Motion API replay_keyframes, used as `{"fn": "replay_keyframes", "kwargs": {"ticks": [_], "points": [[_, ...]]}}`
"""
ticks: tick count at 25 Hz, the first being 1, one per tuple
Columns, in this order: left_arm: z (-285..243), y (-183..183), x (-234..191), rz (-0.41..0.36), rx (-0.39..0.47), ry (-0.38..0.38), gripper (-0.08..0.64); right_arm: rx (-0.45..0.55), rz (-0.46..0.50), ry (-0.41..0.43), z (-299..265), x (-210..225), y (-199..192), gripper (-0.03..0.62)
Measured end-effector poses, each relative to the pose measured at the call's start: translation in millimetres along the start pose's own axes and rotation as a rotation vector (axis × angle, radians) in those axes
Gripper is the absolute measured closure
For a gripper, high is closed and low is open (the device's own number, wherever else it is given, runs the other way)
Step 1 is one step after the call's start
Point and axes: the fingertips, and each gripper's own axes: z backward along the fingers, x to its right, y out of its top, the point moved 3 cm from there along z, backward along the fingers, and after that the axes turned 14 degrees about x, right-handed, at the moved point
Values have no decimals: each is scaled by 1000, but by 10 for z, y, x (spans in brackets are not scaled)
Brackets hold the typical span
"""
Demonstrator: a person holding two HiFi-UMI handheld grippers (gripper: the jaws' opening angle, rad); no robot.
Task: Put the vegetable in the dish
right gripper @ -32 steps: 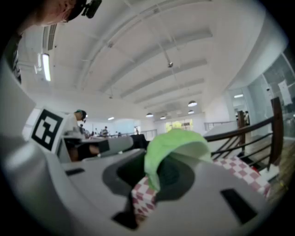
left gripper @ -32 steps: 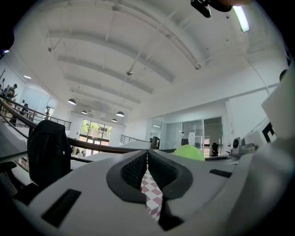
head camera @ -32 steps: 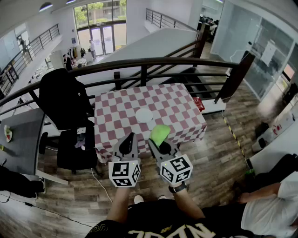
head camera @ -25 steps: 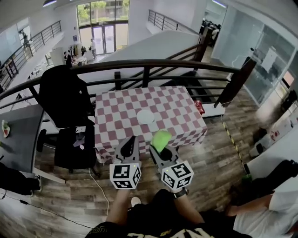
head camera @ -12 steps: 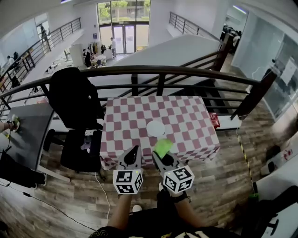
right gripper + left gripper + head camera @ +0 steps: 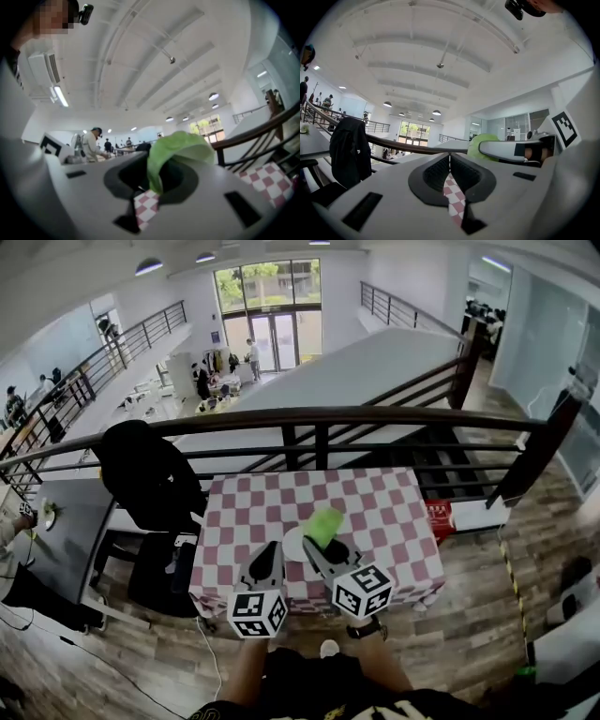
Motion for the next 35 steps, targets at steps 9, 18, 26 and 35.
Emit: {"fn": "replay_keyframes", "kwargs": {"ticks": [9, 18, 26, 35], "points": [[-390, -573, 125, 17, -122, 18, 532, -92, -130, -150, 268, 782, -437, 511], [-835, -1186, -188, 51, -229, -1, 532, -235, -203, -268, 201, 1455, -1111, 511], [-1103, -1772, -624, 93, -353, 13, 532, -390, -294, -313, -75, 1751, -1903, 511], [-1143, -2222, -1105, 142, -472, 81, 532, -567, -332, -284, -413, 1768, -2687, 512]]}}
